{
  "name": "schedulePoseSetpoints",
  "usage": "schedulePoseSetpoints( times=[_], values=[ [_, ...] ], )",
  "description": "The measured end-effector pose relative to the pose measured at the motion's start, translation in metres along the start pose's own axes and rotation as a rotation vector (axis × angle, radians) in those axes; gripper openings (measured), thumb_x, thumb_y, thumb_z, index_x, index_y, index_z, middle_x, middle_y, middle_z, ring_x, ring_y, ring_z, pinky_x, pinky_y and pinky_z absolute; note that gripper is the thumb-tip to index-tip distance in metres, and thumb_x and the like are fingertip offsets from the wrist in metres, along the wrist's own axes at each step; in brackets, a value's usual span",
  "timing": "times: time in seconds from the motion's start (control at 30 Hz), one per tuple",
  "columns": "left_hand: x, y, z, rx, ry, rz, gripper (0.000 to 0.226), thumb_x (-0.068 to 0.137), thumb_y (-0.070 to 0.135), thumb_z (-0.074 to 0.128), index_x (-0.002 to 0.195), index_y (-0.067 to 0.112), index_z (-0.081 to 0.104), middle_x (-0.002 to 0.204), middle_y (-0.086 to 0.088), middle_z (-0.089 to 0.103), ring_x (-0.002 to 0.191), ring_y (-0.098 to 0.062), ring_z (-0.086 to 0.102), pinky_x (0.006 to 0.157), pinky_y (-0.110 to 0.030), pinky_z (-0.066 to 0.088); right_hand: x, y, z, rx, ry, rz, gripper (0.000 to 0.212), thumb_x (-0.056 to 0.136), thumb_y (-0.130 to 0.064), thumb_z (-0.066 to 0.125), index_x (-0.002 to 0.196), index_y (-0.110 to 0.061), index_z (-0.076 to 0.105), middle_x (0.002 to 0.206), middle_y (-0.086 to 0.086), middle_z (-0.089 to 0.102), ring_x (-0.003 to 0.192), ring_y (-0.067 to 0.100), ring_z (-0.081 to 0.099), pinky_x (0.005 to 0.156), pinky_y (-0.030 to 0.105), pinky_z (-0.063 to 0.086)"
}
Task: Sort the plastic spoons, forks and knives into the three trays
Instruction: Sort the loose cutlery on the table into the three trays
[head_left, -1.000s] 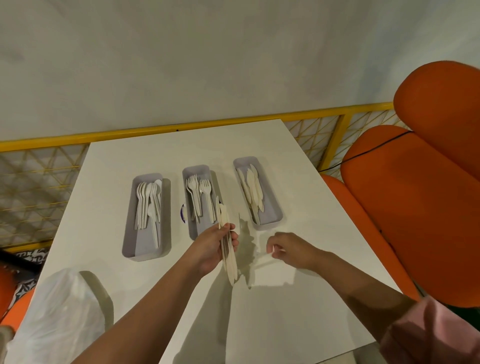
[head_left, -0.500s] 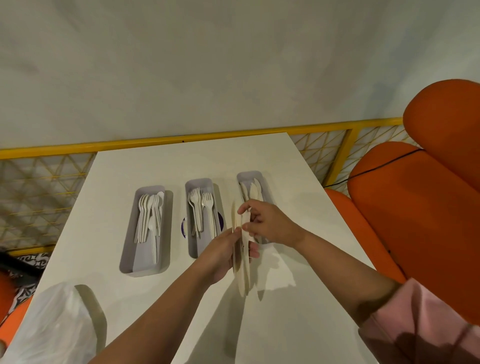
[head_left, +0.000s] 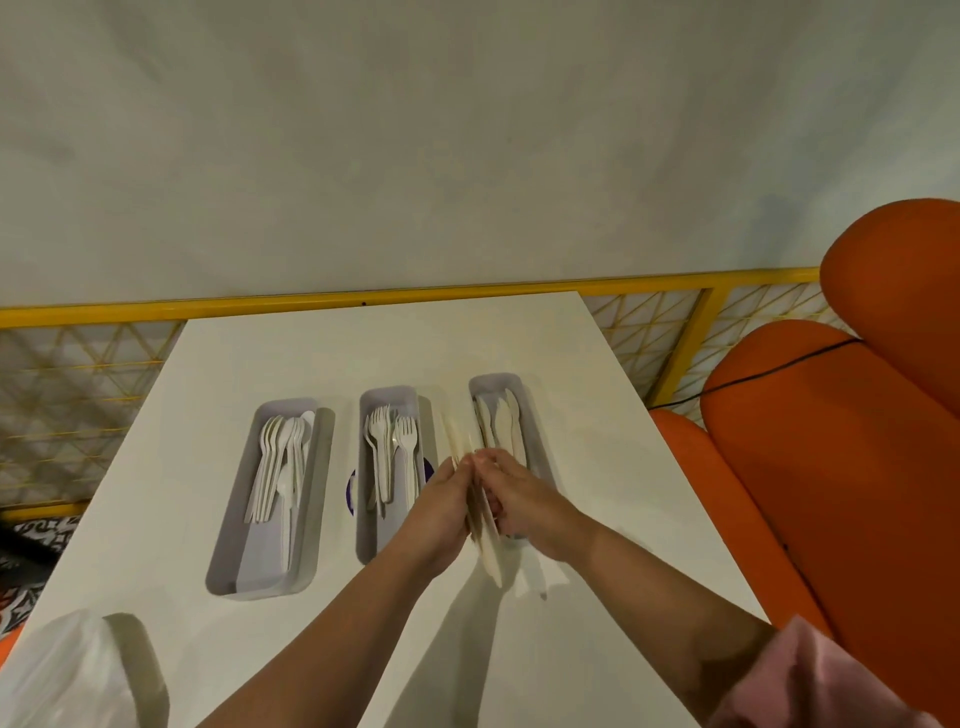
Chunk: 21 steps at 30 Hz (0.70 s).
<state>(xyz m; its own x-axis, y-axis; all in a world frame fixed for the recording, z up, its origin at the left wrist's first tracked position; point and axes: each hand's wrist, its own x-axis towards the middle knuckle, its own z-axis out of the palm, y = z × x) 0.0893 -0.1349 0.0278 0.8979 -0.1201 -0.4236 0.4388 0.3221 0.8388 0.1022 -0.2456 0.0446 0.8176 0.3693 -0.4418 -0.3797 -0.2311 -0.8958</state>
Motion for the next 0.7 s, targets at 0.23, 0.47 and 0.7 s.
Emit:
schedulePoseSetpoints(
  times=[0.23,0.47,0.7],
  values=[
    [0.019,0.014,0.006,0.251,0.085,0.093,0.028,0.101,0.028,0.033,0.102,0.009,0.053,0.061,-0.006,0.059,0.042,-0.018,0.051,0.035,-0.022,0.034,0.011,-0.003,-0.007,0.183,-0.134,0.004,0.022,0.102,-0.028,0.034,0.117,-0.032,0.049,0.093,0.010,0.063,0.064,0.021,0.060,0.060,0.030,0.048],
    [0.054,0.013,0.008,0.335,0.141,0.057,0.025,0.101,0.028,0.036,0.104,0.009,0.053,0.075,0.002,0.054,0.068,-0.010,0.051,0.061,-0.020,0.039,0.036,0.001,-0.020,0.152,0.001,0.015,0.025,0.101,-0.017,0.038,0.112,-0.004,0.057,0.062,0.004,0.048,0.047,0.011,0.044,0.046,0.022,0.037],
    [0.082,0.002,-0.001,0.580,0.219,0.049,0.032,0.097,0.023,0.046,0.126,0.010,0.048,0.115,-0.004,0.049,0.094,-0.014,0.048,0.071,-0.020,0.039,0.078,0.003,-0.046,0.111,0.265,0.051,0.015,0.098,-0.007,0.035,0.102,-0.004,0.050,0.064,0.006,0.044,0.049,0.013,0.039,0.043,0.022,0.035]
  ],
)
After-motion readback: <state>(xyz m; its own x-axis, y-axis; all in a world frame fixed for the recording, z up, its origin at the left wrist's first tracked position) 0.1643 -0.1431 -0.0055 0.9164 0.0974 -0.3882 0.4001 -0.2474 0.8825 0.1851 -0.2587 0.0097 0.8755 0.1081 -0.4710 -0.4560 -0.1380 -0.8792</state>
